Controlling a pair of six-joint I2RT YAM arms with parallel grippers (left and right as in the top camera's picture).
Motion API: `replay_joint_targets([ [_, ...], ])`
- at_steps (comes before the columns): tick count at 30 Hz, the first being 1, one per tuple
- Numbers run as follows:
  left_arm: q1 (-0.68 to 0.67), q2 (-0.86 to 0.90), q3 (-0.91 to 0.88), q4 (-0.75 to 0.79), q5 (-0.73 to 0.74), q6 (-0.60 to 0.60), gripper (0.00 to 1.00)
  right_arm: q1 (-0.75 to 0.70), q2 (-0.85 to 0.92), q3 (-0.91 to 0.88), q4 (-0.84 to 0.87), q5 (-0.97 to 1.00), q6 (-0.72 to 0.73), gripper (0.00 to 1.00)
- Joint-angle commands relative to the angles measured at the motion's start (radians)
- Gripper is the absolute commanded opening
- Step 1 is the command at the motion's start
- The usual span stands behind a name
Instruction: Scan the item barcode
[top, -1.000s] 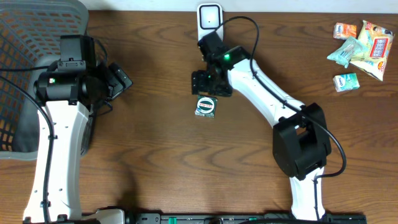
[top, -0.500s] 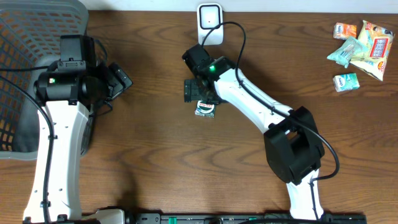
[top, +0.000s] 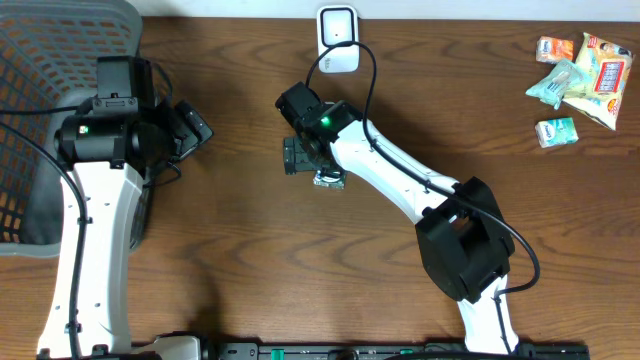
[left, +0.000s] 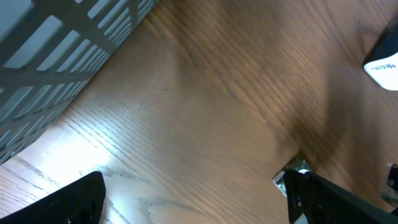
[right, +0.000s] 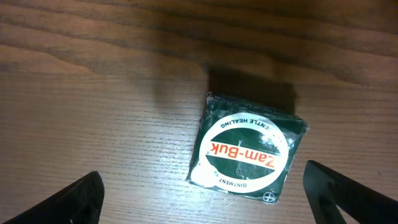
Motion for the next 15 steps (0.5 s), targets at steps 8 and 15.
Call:
replay_joint_targets([
  [8,0.005,0.001,-0.002,0.000,-0.013,-0.001,0.98,0.005,0.010,-0.010,-0.001,0.028,-0.015,0.97],
  [15,0.005,0.000,-0.002,0.000,-0.013,-0.001,0.98,-0.005,0.010,-0.010,0.008,0.084,-0.103,0.97],
])
